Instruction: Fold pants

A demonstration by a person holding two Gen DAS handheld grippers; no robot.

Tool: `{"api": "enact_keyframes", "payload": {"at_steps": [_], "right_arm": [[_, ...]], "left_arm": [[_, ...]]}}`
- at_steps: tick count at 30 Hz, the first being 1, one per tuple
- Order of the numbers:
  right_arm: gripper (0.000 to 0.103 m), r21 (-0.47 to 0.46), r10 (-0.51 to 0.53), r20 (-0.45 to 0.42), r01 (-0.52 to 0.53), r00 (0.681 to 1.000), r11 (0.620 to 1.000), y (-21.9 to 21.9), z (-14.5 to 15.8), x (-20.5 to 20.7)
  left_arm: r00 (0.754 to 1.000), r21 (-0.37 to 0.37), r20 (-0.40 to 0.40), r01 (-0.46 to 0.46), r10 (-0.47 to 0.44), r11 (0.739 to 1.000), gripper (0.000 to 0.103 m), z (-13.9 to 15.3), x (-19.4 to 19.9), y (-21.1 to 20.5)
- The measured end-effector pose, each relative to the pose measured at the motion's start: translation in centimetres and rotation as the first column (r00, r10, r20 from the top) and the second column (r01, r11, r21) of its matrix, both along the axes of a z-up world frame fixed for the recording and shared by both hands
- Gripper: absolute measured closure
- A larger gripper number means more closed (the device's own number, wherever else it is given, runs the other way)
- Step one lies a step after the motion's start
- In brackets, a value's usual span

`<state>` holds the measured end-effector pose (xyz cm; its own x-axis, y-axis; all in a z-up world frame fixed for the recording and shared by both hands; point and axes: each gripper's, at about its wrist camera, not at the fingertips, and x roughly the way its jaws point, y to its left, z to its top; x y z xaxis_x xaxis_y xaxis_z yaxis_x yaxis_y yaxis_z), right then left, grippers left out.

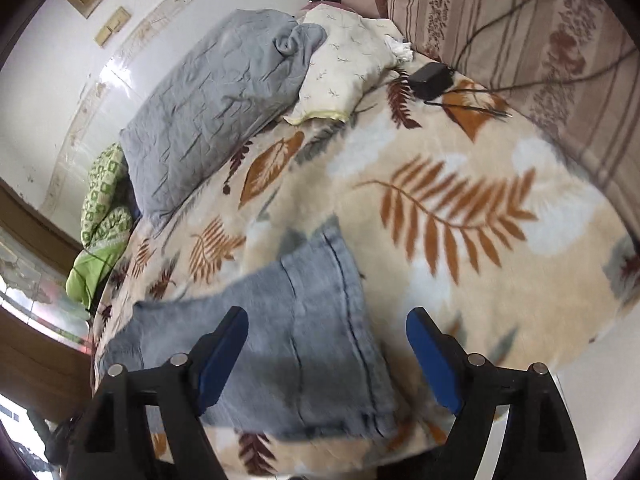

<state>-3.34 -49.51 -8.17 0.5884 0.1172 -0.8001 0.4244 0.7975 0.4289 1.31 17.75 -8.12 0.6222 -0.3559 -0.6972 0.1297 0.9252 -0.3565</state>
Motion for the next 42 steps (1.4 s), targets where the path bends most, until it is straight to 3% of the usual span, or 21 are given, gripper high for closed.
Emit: {"api": "enact_keyframes", "payload": {"at_steps": [4, 7, 12, 14, 17, 20, 24, 29, 33, 38, 42], "right_arm": [[0.019, 0.019, 0.003, -0.041, -0.003, 0.999, 1.000, 2.4, -0.8, 3.2], [0.019, 0.069, 0.086, -0.046, -0.083, 0.995, 0.994, 5.2, -2.0, 3.8], [0.019, 0.044, 0.191, -0.127, -0.187, 0.973, 0.981, 9.0, -4.2, 4.0], [0.019, 0.008, 0.195, -0.174, -0.197, 0.965, 0.980, 9.8, -5.1, 3.6], [0.020, -0.008, 0.228, -0.245, -0.237, 0.942, 0.971, 10.5, -7.0, 2.7], [0.020, -0.088, 0.279, -0.278, -0.314, 0.919, 0.945, 12.0, -7.0, 2.0], [0.020, -0.137, 0.302, -0.316, -0.358, 0.899, 0.924, 13.2, -6.8, 2.0], [0.020, -0.033, 0.285, -0.155, -0.293, 0.946, 0.955, 12.8, -4.3, 3.6], [0.020, 0.004, 0.383, -0.067, -0.383, 0.921, 0.924, 16.4, -3.3, 6.8], [0.024, 0.026, 0.498, -0.109, -0.499, 0.860, 0.866, 22.1, -4.8, 10.2], [0.035, -0.095, 0.488, -0.223, -0.517, 0.844, 0.850, 25.0, -7.1, 11.5]], "left_arm": [[0.991, -0.013, 0.015, 0.135, -0.135, 0.991, 0.065, -0.5, 1.1, -6.2], [0.973, -0.019, -0.011, 0.230, -0.230, 0.973, 0.065, -2.2, 1.8, -10.8], [0.948, 0.002, -0.075, 0.310, -0.309, 0.951, 0.065, -5.1, 2.7, -16.2], [0.946, -0.005, -0.103, 0.307, -0.306, 0.952, 0.064, -6.1, 3.0, -16.5], [0.936, -0.004, -0.208, 0.289, -0.284, 0.957, 0.065, -8.5, 3.5, -16.1], [0.936, -0.058, -0.197, 0.287, -0.292, 0.956, 0.065, -9.1, 2.9, -14.8], [0.933, -0.060, -0.202, 0.291, -0.297, 0.955, 0.065, -8.8, 2.5, -14.1], [0.940, -0.037, -0.183, 0.285, -0.287, 0.958, 0.065, -7.3, 2.6, -14.5], [0.947, -0.045, -0.136, 0.287, -0.291, 0.957, 0.064, -6.1, 2.6, -15.1], [0.940, -0.019, -0.148, 0.307, -0.306, 0.952, 0.062, -6.6, 2.8, -16.5], [0.940, 0.048, -0.193, 0.296, -0.282, 0.954, 0.062, -8.3, 3.6, -17.4]]}}
